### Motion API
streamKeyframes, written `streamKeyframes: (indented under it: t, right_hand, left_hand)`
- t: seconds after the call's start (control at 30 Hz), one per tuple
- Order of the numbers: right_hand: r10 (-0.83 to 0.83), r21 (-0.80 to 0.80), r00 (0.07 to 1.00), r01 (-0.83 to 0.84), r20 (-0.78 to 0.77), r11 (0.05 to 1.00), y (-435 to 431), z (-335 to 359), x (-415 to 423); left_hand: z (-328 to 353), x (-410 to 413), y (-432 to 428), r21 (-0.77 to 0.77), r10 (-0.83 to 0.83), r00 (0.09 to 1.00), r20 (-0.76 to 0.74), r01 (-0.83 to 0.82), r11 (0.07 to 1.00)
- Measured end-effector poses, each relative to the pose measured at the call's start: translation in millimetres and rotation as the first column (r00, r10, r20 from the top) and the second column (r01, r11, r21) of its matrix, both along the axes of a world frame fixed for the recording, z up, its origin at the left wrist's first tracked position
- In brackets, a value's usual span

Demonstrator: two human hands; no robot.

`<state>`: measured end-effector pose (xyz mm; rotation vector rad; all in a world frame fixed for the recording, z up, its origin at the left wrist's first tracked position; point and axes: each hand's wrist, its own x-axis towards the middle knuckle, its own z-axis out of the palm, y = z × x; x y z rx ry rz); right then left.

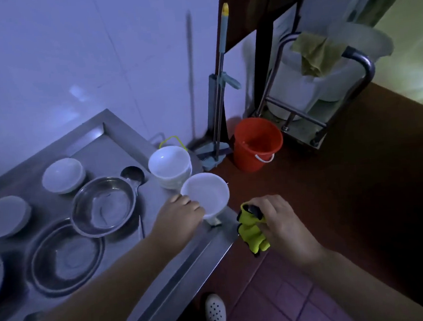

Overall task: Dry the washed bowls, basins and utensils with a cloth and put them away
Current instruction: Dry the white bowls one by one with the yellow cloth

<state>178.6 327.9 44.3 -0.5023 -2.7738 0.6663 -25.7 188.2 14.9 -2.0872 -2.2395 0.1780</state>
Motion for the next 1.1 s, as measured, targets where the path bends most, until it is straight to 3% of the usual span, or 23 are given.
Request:
streamKeyframes:
  t: [0.23,0.77,0.97,1.1]
  right_hand:
    - [-0.165,-0.057,0.986,0.164,-0.014,0.985,24,-14,16]
    - [-0.13,-0.162,0.99,0.136,0.048,0.977,11,-18,9]
    - [-0.027,-0.196,0.993,0.05,0.117,0.979,-19,-11,-14]
    - [0.048,-0.215,0.989,-0.017,0.14,0.976,-52,-6,-48]
  left_hand:
    - [-30,-5,25,-0.015,0.04,0.999,0.024,-0.04,0.999]
    - [-64,-5,26,0.144,0.026,0.997,0.068,-0.036,0.989]
    - [-62,-9,12,0.098,0.041,0.991,0.128,-0.054,0.994]
    - [-50,-17,-24,0.147,0.07,0.981,0.181,-0.098,0.984]
